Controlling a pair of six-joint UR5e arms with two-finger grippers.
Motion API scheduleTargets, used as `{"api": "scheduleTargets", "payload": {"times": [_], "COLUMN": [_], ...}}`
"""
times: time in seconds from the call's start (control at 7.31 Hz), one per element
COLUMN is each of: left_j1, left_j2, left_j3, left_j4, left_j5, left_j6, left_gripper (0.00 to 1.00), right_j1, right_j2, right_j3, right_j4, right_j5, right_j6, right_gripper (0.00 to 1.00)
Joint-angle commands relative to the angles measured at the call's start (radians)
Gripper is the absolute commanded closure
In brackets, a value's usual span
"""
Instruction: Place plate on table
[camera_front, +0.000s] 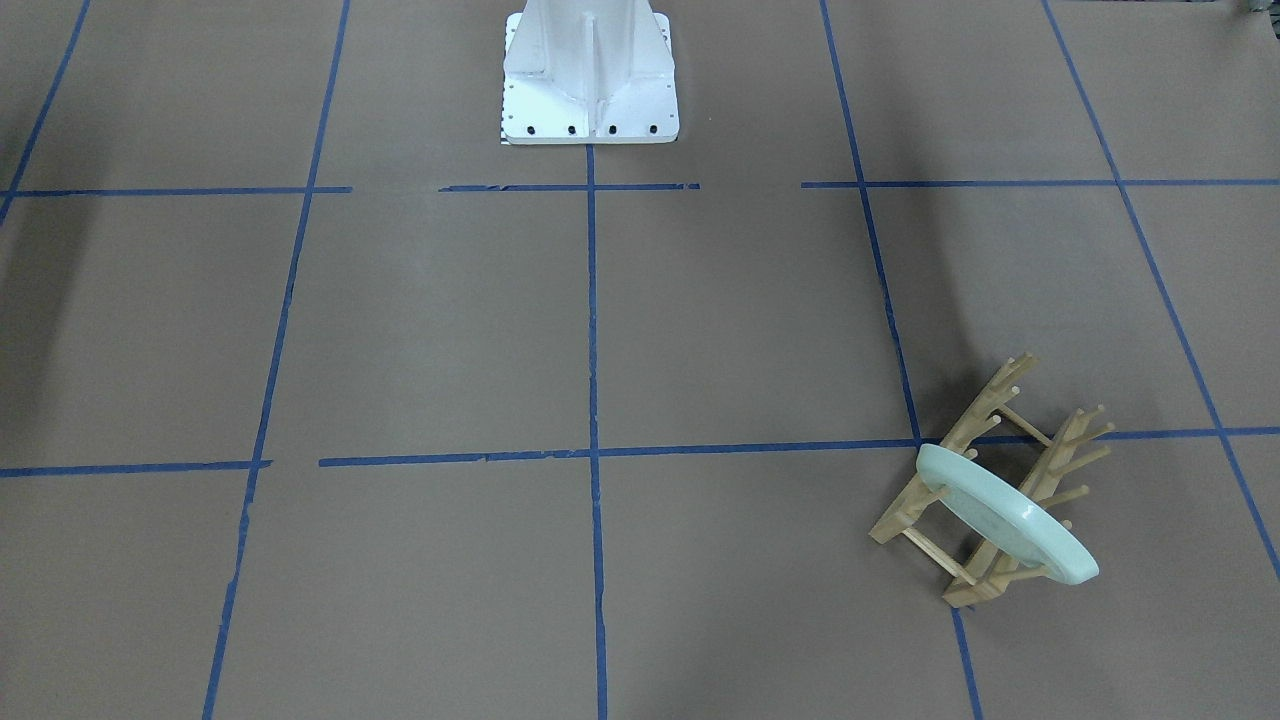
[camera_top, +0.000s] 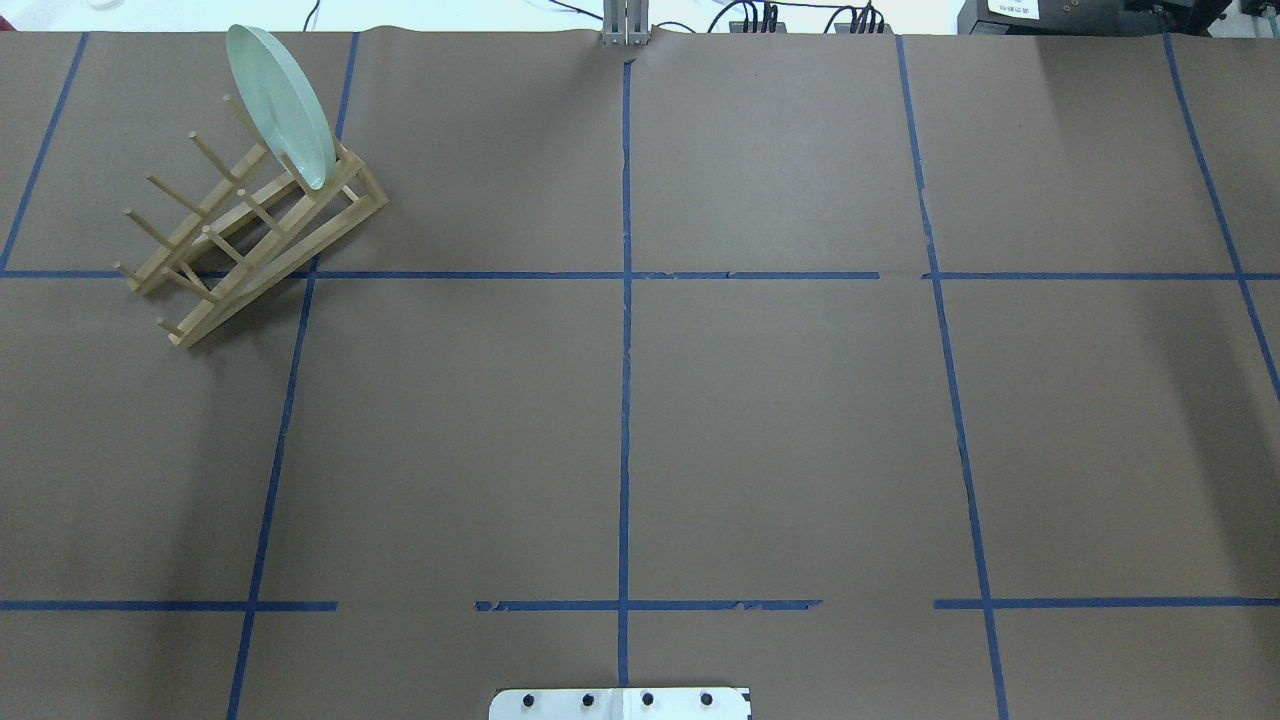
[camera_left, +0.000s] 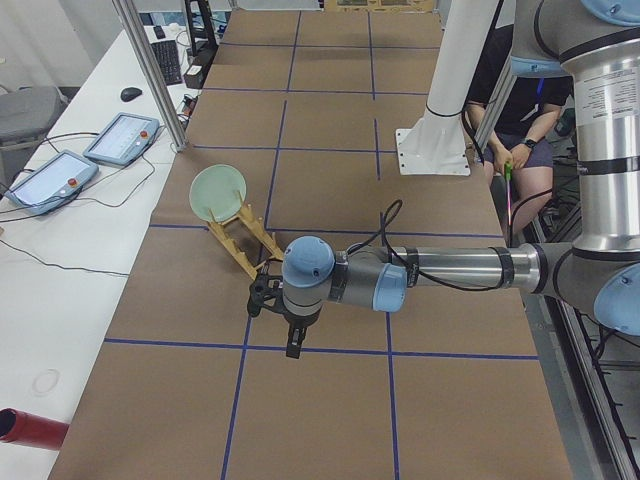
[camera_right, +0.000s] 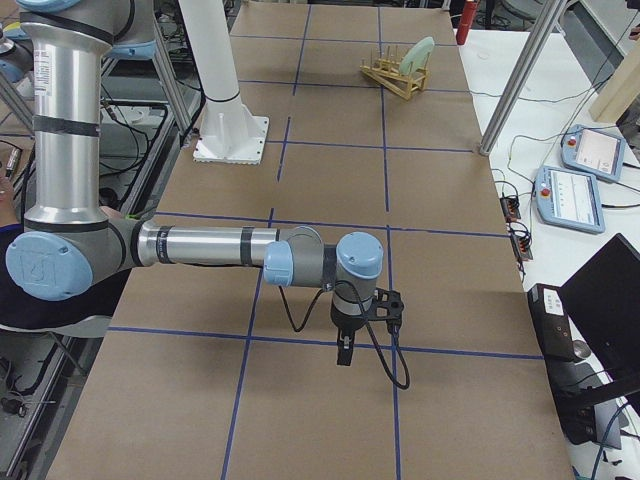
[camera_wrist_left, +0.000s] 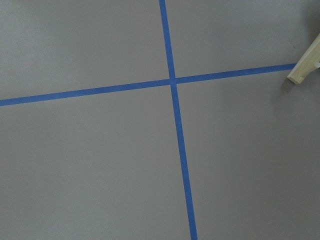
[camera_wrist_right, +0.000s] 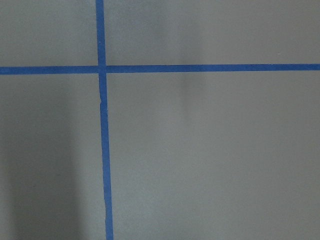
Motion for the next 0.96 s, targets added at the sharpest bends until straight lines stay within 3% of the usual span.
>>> {"api": "scheduleTargets", "payload": {"times": [0.0,0.55,0.82], "left_j1": [0.001,0.001,0.007], "left_j2": [-0.016,-0.218,-0.348], "left_j3": [0.005,0.036,0.048], "left_j4": [-0.002,0.0,-0.015], "left_j5": [0.004,0.072,0.065], "left_j6": [0.0,-0.015,-0.406], "left_gripper": [0.0,0.0,0.0], "right_j1": [0.0,-0.002,0.0], "right_j2": [0.0,0.0,0.0], "right_j3": [0.0,0.0,0.0], "right_j4": [0.0,0.0,0.0], "right_j5": [0.0,0.0,0.0], "right_j6": [0.0,-0.001,0.0], "right_gripper": [0.0,0.0,0.0]}}
